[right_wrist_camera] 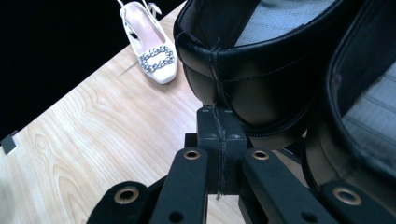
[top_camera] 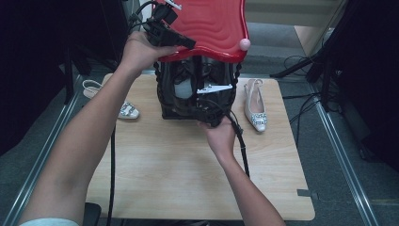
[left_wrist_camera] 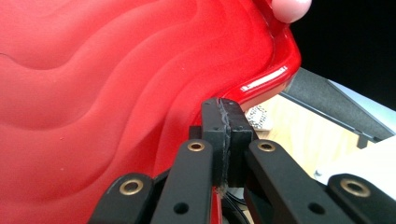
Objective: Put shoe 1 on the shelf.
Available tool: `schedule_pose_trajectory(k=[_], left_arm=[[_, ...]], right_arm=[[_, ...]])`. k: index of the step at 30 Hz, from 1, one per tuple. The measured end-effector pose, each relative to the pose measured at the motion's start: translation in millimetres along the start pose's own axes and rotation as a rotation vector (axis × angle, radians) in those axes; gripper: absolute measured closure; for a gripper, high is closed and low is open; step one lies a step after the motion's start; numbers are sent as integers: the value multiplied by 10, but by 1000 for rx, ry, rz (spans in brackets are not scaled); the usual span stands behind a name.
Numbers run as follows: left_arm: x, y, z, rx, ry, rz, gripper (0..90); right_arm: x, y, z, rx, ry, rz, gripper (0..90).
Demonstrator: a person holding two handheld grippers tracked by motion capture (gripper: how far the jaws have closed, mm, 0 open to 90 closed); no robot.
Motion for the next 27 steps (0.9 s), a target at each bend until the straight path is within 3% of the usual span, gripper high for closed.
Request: schedule_pose_trajectory(k=[10, 14, 22, 25, 27], left_arm=[[-29, 1, 9, 2, 4, 10, 900], [-31, 1, 10, 2, 4, 11, 900], [-37, 4, 6, 5, 4, 11, 900], [-40, 4, 7, 4, 6, 12, 900], [-36, 3, 8, 3, 6, 10, 900]], right_arm=[[-8, 148, -138, 20, -26, -8, 900], [-9, 229, -208, 30, -34, -37, 900], [-85, 392, -392, 30, -54, -50, 900], [-90, 424, -481, 1, -90, -47, 900], [-75, 400, -526, -11, -86, -61, 900]])
Point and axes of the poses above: each handheld gripper's, and its own axes: z roughly backward along the jaws, y roughly out of its top, x roughly to its right, the point moved 5 cm from there along -z, roughly forward along the jaws, and after that the axes turned 2 degrees about -x, right-handed, at the moved point
